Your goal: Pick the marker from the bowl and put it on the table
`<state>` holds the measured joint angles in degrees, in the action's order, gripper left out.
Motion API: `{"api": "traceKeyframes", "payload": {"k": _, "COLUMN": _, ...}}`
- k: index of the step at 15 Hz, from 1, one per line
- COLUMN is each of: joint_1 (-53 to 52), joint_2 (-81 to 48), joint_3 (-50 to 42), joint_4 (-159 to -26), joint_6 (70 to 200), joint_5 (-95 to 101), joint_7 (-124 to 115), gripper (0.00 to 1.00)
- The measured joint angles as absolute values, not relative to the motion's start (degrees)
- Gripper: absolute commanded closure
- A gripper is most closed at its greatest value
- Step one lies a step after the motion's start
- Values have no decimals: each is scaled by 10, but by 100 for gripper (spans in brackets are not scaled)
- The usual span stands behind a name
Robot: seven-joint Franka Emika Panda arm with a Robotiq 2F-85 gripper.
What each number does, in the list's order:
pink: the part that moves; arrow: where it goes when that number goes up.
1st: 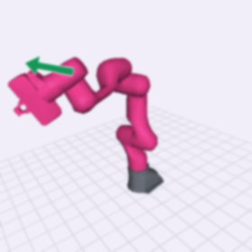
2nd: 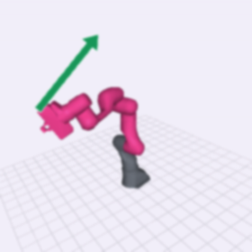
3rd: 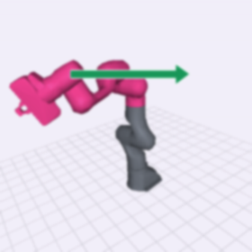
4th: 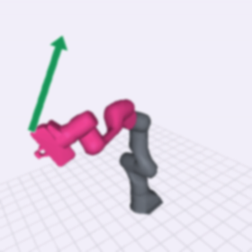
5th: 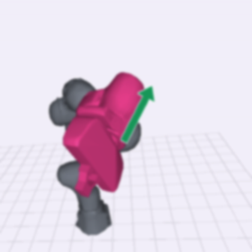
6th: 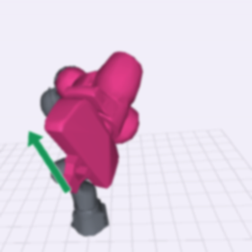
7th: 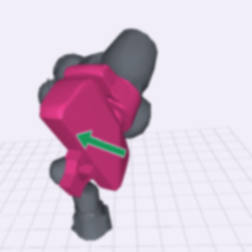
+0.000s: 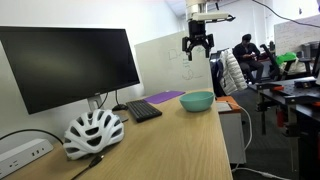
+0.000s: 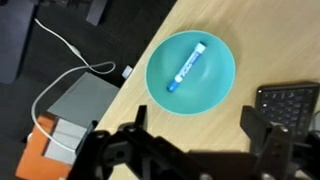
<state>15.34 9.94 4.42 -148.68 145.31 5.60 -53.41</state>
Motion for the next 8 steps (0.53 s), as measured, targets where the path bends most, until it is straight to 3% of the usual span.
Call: {"api": "traceKeyframes", "payload": {"k": 8, "joint_1": 142, "joint_2": -30, "joint_3": -15, "joint_4": -1455, "joint_6": 1485, "joint_5": 181, "joint_7": -859, "gripper": 0}}
